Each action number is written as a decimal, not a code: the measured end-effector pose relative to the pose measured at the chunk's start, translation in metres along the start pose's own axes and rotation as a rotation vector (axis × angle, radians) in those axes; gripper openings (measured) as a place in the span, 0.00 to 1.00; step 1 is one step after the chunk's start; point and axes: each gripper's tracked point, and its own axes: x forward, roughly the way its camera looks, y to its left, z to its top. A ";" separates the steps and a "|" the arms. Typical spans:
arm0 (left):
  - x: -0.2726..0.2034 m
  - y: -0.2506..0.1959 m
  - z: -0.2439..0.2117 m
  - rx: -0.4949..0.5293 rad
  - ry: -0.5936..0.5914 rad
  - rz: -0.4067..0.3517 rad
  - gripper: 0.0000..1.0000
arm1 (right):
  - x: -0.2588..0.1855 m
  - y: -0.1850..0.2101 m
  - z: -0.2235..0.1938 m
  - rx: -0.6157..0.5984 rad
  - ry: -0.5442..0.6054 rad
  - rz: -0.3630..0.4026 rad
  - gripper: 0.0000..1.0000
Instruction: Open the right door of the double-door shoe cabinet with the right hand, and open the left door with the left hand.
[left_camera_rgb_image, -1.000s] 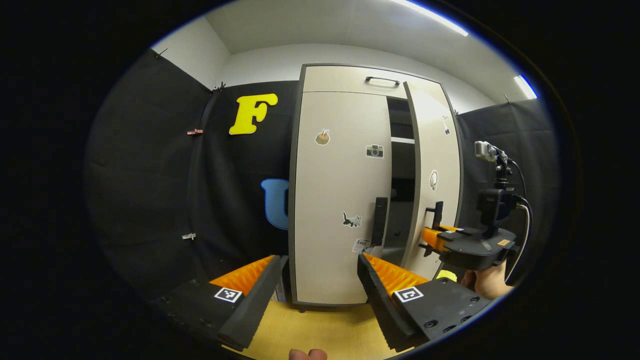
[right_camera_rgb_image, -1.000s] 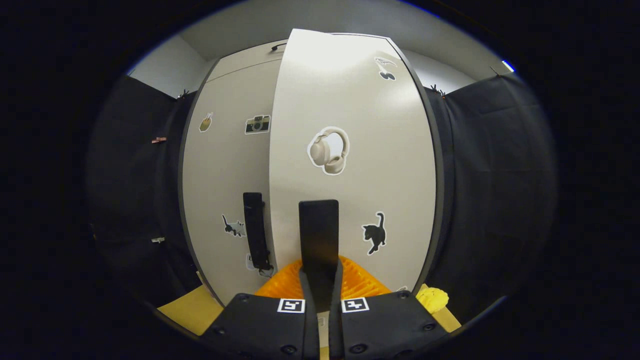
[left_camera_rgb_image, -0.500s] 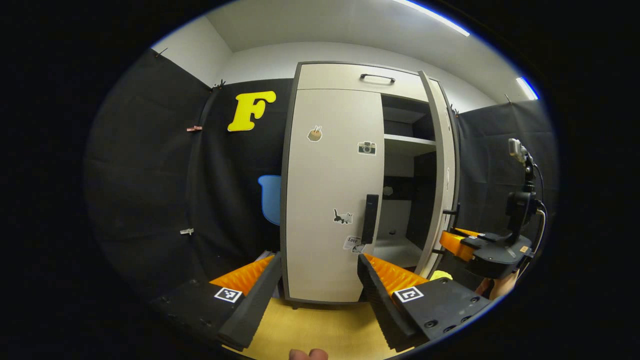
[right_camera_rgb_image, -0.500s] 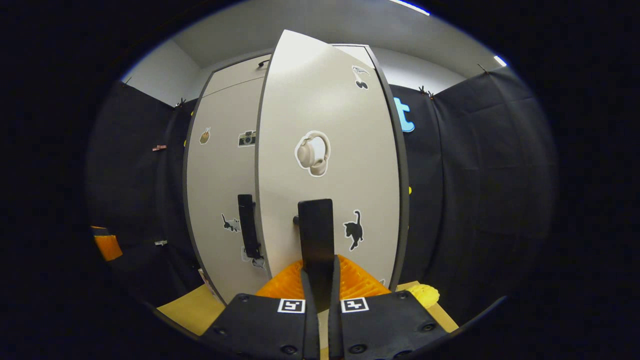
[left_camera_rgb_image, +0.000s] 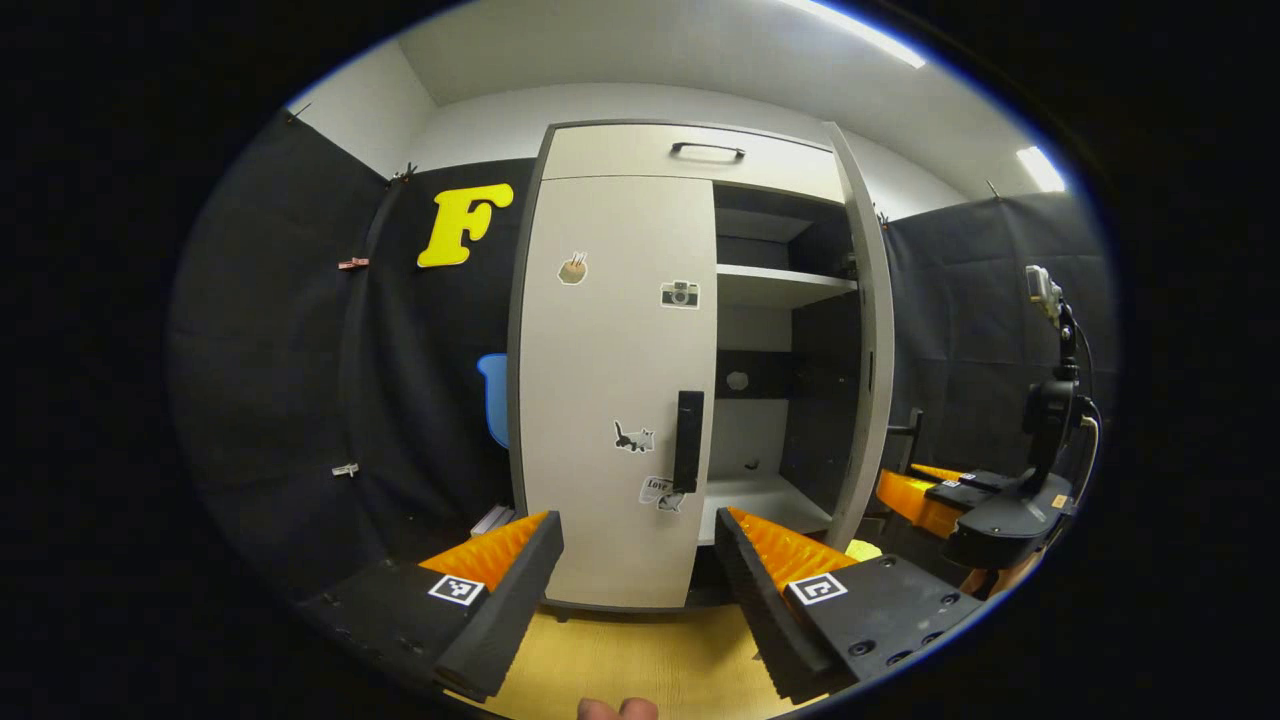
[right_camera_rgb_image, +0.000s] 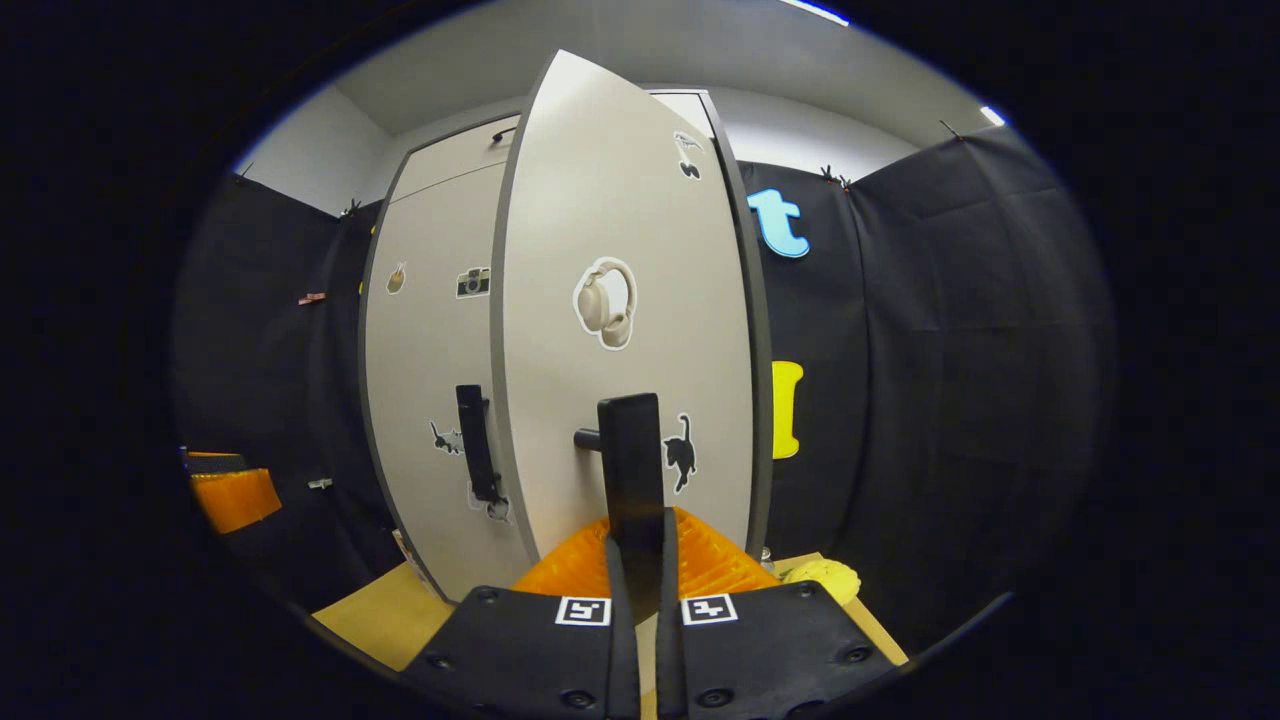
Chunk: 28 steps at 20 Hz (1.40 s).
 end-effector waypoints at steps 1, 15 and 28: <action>0.001 -0.001 0.000 0.001 -0.001 -0.003 0.95 | -0.001 -0.003 0.000 0.001 0.000 -0.009 0.11; 0.017 -0.022 0.005 0.005 -0.020 -0.055 0.94 | -0.007 -0.058 0.010 0.035 0.026 -0.041 0.10; 0.030 -0.052 0.009 0.010 -0.028 -0.114 0.94 | -0.009 -0.087 0.015 0.034 0.013 -0.042 0.06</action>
